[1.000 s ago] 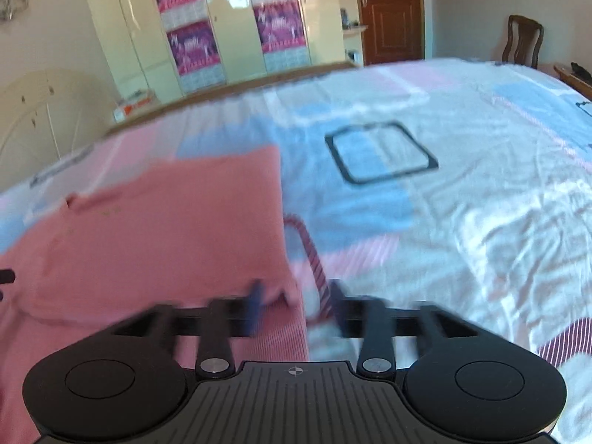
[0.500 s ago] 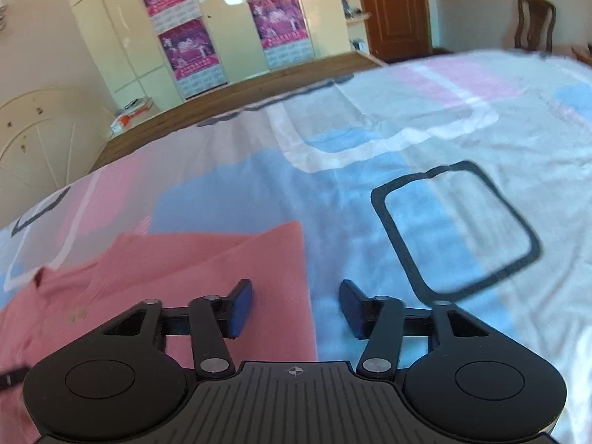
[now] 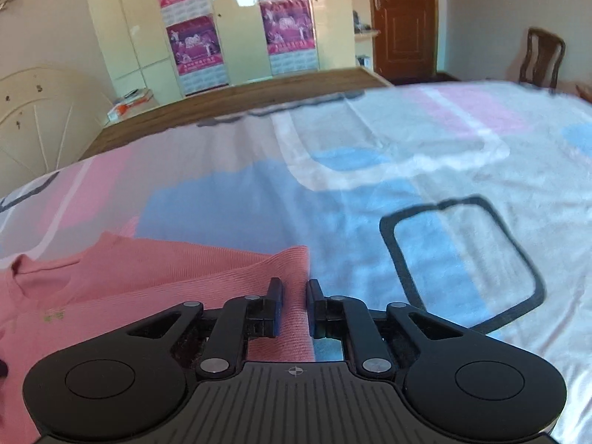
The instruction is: Fold small clothes
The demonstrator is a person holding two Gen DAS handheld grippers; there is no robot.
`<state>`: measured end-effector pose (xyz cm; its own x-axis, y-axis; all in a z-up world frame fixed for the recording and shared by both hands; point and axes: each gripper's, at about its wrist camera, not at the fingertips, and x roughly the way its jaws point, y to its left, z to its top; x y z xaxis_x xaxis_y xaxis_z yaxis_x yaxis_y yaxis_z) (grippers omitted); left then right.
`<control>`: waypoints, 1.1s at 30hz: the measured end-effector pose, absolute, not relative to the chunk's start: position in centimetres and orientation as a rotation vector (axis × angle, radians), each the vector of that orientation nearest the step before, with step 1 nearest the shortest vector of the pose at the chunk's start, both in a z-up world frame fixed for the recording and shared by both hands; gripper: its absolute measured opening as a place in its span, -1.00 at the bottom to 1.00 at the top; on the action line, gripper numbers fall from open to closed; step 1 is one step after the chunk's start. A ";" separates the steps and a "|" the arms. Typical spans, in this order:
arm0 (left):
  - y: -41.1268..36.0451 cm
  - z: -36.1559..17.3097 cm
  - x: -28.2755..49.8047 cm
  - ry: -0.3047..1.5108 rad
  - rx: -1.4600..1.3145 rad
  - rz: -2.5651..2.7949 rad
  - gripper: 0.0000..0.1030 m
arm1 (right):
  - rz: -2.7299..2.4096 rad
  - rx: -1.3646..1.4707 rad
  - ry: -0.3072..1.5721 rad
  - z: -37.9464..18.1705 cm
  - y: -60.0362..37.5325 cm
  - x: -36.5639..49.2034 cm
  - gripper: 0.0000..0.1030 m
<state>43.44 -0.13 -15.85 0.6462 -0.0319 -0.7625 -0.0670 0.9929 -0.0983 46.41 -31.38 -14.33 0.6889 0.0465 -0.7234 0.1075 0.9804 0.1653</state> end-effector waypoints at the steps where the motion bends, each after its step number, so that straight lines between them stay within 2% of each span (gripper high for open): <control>1: -0.1 -15.7 43.3 0.861 -0.116 0.025 0.40 | -0.031 0.190 0.791 -13.8 -31.0 45.9 -0.55; 3: 0.0 -16.0 43.1 0.876 -0.115 0.029 0.39 | -0.002 0.169 0.773 -13.1 -30.2 45.1 -0.42; 6: 0.2 -16.7 42.7 0.892 -0.106 0.040 0.39 | 0.055 0.139 0.770 -12.4 -28.7 43.1 -0.42; 10: 0.4 -17.5 42.7 0.900 -0.066 0.055 0.56 | 0.142 0.059 0.827 -13.4 -26.0 41.2 -0.42; 12: 0.7 -17.1 42.6 0.913 -0.071 0.071 0.55 | 0.132 0.025 0.861 -14.5 -25.6 40.5 -0.42; 14: 0.9 -16.5 42.1 0.920 -0.087 0.083 0.45 | 0.115 0.011 0.864 -14.8 -25.8 39.8 -0.42; 28: 1.6 -15.5 38.2 0.952 -0.133 0.100 0.50 | 0.226 0.067 0.869 -13.2 -22.3 36.9 -0.40; 32: 3.3 -14.1 36.5 0.942 -0.185 0.128 0.51 | 0.293 0.077 0.844 -12.3 -20.7 36.3 -0.32; 33: 3.8 -13.6 36.0 0.935 -0.189 0.139 0.52 | 0.312 0.079 0.839 -12.1 -20.1 36.2 -0.24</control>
<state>35.99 3.82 -13.63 0.5867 0.0363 -0.8090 -0.2001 0.9745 -0.1015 36.16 -20.05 -12.08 0.6253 0.3031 -0.7191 -0.2410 0.9514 0.1915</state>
